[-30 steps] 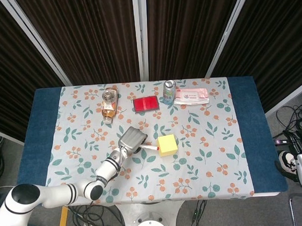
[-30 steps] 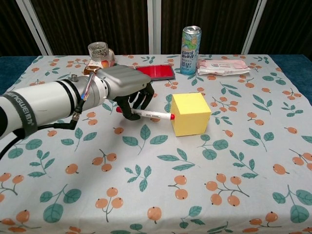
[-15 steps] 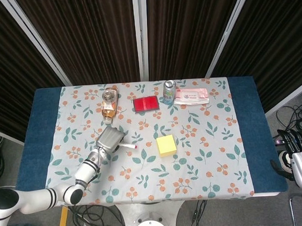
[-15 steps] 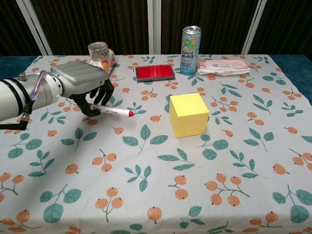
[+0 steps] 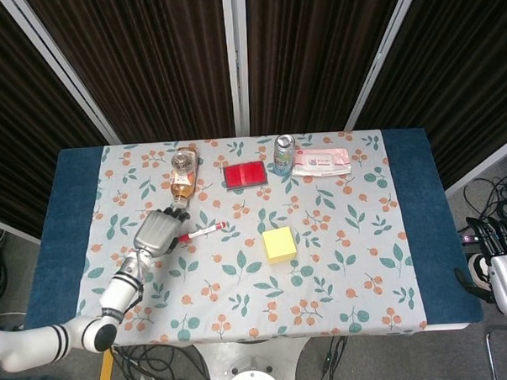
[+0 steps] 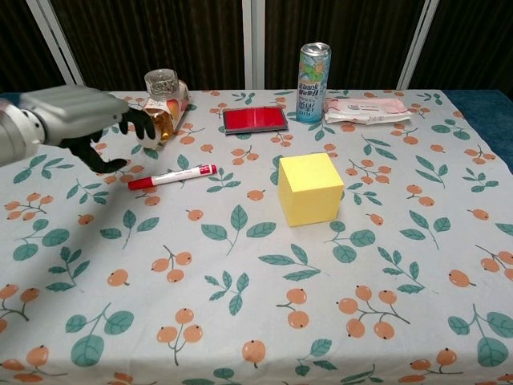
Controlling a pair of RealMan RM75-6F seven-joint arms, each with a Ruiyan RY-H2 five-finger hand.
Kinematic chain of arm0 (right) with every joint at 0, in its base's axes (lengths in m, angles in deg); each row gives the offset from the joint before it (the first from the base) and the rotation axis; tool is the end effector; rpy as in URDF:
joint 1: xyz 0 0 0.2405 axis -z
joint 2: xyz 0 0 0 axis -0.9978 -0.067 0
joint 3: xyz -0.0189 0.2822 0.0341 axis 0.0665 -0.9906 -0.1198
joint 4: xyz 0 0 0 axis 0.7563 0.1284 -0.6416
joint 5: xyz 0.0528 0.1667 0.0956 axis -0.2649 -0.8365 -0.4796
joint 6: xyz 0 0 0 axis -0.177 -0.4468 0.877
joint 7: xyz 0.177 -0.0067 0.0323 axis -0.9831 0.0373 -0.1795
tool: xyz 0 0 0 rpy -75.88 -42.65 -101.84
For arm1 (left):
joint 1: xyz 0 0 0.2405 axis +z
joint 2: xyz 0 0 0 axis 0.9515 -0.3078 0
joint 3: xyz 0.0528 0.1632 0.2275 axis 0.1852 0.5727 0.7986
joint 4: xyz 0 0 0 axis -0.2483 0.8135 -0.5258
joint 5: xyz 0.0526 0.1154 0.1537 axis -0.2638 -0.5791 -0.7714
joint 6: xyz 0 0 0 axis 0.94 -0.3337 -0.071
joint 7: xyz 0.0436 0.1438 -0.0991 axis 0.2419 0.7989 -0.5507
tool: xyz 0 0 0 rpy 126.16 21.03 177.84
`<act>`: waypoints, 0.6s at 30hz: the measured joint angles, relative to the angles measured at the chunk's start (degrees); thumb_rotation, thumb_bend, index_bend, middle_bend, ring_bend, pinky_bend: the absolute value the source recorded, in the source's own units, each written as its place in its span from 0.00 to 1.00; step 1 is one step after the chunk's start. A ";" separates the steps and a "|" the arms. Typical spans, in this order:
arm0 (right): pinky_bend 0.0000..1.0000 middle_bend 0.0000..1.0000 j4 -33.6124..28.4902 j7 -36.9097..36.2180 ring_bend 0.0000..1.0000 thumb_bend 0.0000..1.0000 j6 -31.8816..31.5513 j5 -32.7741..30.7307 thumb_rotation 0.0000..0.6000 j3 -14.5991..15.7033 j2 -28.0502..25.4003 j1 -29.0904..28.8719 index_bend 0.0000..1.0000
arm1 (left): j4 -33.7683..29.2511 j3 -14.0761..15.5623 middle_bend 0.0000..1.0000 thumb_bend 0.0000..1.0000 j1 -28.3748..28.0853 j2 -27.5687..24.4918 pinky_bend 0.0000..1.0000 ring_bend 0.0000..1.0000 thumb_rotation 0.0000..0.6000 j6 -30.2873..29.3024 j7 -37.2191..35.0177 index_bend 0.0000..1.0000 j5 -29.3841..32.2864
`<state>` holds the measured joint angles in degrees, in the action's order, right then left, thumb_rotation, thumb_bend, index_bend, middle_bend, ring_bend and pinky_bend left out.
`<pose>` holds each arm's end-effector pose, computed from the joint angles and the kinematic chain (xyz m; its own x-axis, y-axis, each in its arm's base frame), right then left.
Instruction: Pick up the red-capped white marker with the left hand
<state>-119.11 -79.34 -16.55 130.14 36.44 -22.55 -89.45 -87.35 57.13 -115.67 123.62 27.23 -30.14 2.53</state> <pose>-0.3356 -0.2127 0.2153 0.3576 0.0574 0.9321 -0.9319 -0.0422 0.3601 -0.1980 0.3935 -0.0114 0.6541 0.2219 0.7231 0.7423 -0.3721 -0.5573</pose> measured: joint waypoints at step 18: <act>0.00 0.10 0.67 -2.26 0.00 0.18 0.92 1.05 1.00 0.16 0.33 -1.01 0.00 | 2.72 4.38 0.29 0.16 23.79 -12.77 0.35 0.22 1.00 -27.48 -21.80 0.29 -14.27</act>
<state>-118.44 -81.60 -15.62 131.19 36.60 -22.21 -90.47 -84.63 61.51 -91.89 110.85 -0.25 -51.94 -11.74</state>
